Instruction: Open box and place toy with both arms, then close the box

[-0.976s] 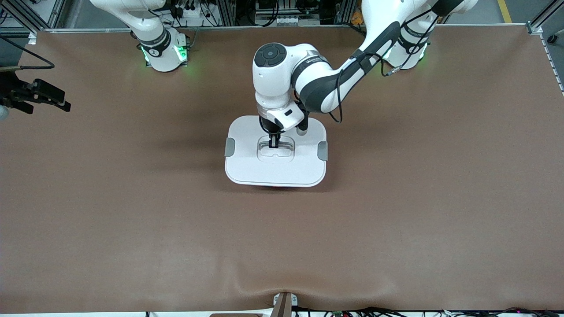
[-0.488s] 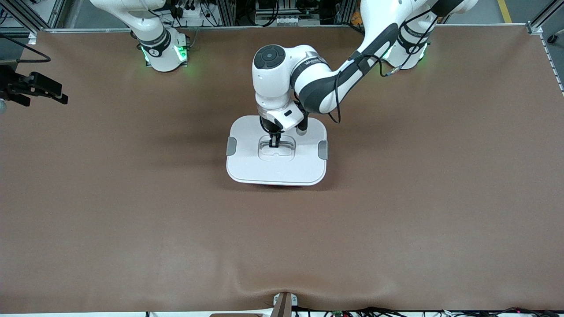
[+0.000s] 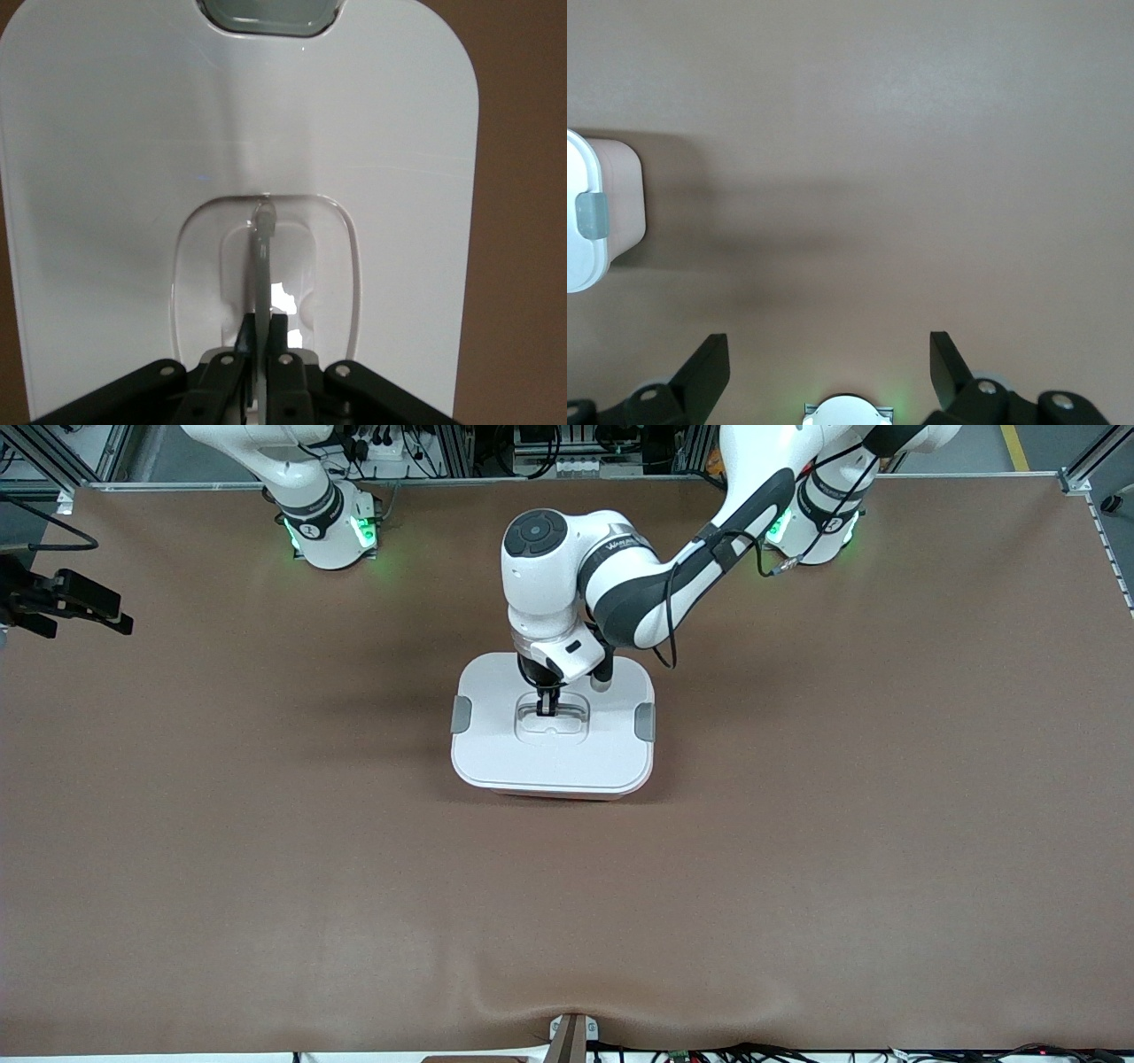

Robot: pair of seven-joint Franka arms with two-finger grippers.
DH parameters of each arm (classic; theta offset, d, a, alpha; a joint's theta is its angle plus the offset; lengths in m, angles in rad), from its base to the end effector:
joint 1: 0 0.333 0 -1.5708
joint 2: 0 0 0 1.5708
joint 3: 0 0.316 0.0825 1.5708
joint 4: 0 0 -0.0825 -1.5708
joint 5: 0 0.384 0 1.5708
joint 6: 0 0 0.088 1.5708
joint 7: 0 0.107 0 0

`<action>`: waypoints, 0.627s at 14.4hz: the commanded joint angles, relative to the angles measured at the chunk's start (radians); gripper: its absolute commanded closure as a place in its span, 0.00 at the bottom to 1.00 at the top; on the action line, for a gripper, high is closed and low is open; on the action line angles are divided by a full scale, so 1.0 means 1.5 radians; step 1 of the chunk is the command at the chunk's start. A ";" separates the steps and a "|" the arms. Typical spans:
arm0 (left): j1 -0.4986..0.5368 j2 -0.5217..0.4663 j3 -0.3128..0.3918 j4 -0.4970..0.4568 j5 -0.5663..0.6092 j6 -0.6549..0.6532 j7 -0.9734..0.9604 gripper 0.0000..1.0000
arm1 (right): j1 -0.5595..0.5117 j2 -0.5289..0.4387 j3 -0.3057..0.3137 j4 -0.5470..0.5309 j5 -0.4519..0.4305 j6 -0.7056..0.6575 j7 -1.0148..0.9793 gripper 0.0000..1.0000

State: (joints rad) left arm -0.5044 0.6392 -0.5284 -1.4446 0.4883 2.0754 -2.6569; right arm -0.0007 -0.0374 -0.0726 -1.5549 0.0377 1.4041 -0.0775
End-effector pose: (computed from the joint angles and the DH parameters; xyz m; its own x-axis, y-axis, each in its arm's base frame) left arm 0.4496 -0.5623 0.3588 0.0672 0.9977 -0.0036 0.9852 -0.0658 0.1582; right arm 0.5239 -0.0347 0.6385 0.9939 0.0112 -0.1097 0.0058 -0.9988 -0.0490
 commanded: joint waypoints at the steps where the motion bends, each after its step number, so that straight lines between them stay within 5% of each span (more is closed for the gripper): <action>1: -0.005 -0.002 0.003 0.003 0.007 -0.016 -0.016 1.00 | -0.007 0.002 0.005 0.013 -0.011 -0.006 0.010 0.00; 9: 0.004 -0.006 0.001 -0.012 0.007 -0.017 -0.015 1.00 | -0.006 0.003 0.006 0.012 -0.010 -0.007 0.010 0.00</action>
State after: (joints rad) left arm -0.5035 0.6392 -0.5282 -1.4539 0.4883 2.0639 -2.6680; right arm -0.0008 -0.0374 -0.0739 -1.5547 0.0376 1.4041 -0.0768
